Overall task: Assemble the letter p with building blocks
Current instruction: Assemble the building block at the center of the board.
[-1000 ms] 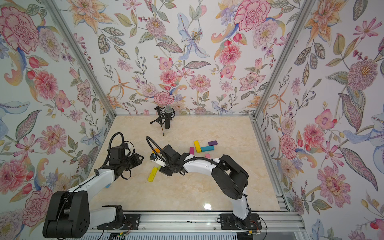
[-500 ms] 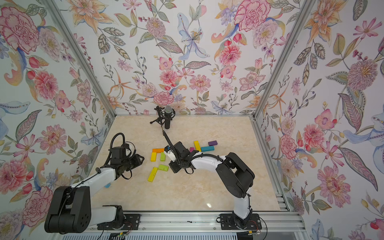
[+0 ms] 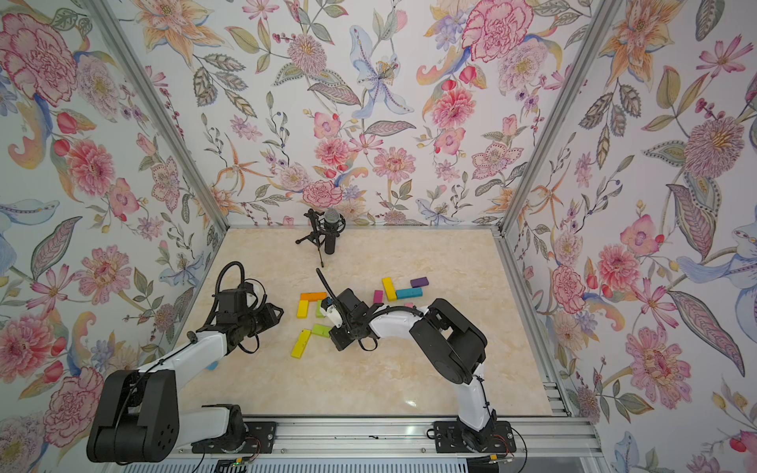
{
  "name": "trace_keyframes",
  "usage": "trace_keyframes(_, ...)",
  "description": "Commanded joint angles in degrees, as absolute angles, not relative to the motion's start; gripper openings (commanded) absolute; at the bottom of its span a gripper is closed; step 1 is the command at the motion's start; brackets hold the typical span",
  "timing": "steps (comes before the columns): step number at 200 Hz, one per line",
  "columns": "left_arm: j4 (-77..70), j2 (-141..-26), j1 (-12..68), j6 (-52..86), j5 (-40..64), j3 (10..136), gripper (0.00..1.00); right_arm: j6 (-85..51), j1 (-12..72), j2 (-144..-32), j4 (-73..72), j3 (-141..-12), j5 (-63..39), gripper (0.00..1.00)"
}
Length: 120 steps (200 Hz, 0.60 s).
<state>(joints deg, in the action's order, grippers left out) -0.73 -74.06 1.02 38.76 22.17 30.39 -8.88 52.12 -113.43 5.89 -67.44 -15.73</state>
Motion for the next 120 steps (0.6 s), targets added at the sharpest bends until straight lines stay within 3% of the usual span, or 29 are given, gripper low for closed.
trace_keyframes(1,0.59,-72.82,0.35,37.68,21.51,30.85,0.4,-9.93,52.05,-116.08,5.63,-68.34,-15.91,0.04)
trace_keyframes(120,1.04,-71.37,0.17,38.13,21.87,29.94,0.4,-9.93,51.24,-119.98,5.0,-71.41,-15.95,0.05)
